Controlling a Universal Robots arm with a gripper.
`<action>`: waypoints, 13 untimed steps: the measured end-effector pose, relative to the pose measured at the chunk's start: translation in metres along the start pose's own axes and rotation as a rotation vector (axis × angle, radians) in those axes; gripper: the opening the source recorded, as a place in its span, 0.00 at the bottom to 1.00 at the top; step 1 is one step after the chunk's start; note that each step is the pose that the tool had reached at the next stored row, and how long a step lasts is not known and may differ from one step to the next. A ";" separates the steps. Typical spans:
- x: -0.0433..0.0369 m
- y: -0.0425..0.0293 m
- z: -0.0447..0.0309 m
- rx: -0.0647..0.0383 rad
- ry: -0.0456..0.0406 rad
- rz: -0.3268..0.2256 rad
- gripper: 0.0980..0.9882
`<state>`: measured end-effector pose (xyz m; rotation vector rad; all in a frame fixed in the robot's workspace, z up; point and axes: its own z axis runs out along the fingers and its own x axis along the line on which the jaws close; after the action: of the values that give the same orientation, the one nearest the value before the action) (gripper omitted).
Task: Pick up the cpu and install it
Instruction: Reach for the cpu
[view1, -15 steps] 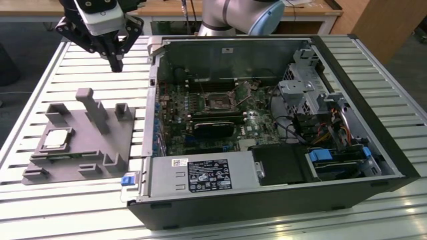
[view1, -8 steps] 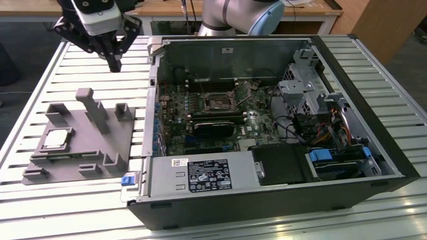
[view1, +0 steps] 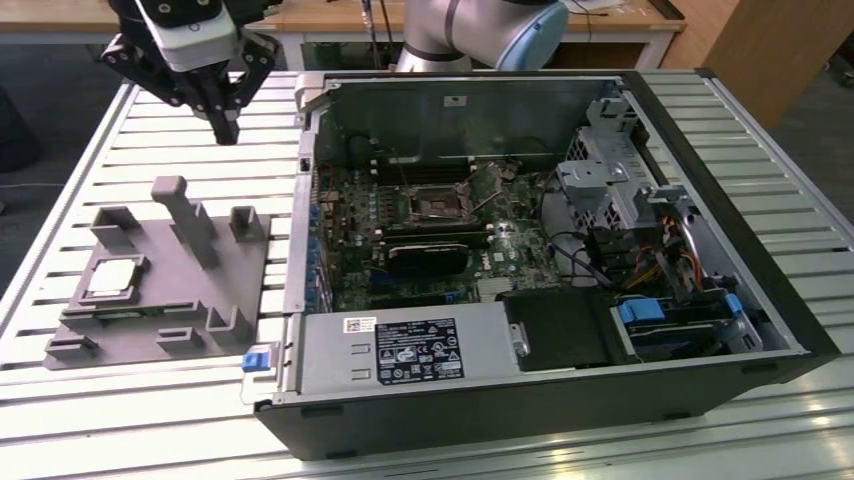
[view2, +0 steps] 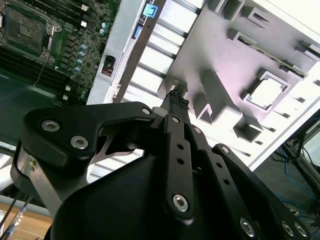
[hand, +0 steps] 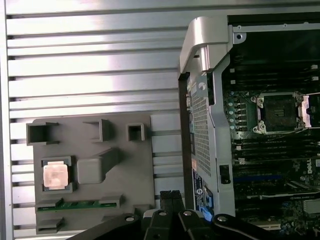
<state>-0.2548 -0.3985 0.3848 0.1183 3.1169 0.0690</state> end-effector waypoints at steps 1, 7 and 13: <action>0.0010 -0.0001 0.0000 0.000 0.0000 0.000 0.01; 0.0127 -0.0009 -0.0001 0.000 0.0000 0.000 0.01; 0.0206 -0.0015 -0.0002 0.000 0.0000 0.000 0.01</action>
<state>-0.2754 -0.3984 0.3845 0.1183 3.1169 0.0693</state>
